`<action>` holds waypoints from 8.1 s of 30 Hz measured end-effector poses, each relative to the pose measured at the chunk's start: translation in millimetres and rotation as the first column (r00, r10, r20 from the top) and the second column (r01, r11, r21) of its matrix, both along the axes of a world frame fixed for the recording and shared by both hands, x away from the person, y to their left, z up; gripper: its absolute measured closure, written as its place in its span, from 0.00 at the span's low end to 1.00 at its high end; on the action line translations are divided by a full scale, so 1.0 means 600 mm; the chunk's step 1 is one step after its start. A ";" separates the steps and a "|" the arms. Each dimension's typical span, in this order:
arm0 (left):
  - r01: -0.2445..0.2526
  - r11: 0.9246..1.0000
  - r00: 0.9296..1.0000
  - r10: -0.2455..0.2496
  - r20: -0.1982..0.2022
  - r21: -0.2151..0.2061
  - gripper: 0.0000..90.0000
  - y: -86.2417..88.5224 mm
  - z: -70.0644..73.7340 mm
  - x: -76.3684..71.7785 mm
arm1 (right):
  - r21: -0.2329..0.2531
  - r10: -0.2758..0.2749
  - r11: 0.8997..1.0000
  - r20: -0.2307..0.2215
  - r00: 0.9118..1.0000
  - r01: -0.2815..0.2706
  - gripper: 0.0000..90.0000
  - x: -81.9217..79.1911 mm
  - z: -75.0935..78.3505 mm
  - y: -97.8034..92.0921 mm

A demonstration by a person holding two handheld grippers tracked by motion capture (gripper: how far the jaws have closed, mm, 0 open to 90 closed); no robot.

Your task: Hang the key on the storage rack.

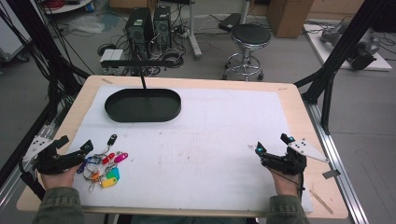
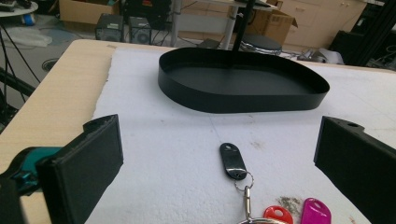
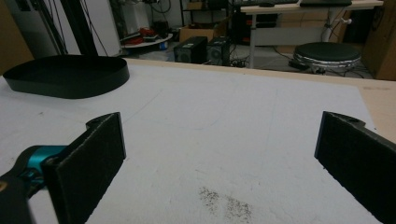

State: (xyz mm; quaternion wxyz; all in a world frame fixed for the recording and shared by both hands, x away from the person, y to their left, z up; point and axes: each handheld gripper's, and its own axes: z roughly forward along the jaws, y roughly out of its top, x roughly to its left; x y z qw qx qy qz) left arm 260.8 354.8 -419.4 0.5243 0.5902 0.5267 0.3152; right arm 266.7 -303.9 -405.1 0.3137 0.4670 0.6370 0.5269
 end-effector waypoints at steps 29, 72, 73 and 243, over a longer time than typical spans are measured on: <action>0.061 0.998 0.998 -0.060 -0.025 0.033 0.02 -0.025 -0.003 0.019 | -0.009 0.005 1.000 -0.018 1.000 -0.005 0.01 0.004 -0.006 0.004; 0.284 0.950 0.875 -0.203 -0.441 0.127 0.03 -0.057 -0.007 0.100 | -0.009 0.046 0.999 -0.030 0.998 -0.046 0.01 0.008 -0.009 0.007; 0.289 0.948 0.871 -0.205 -0.446 0.130 0.03 -0.057 -0.007 0.102 | -0.010 0.047 0.999 -0.029 0.998 -0.047 0.01 0.008 -0.009 0.007; 0.464 0.835 0.873 -0.375 -0.312 0.295 0.97 -0.202 0.329 0.339 | -0.114 0.069 0.991 -0.003 0.998 -0.069 0.01 0.000 -0.011 0.018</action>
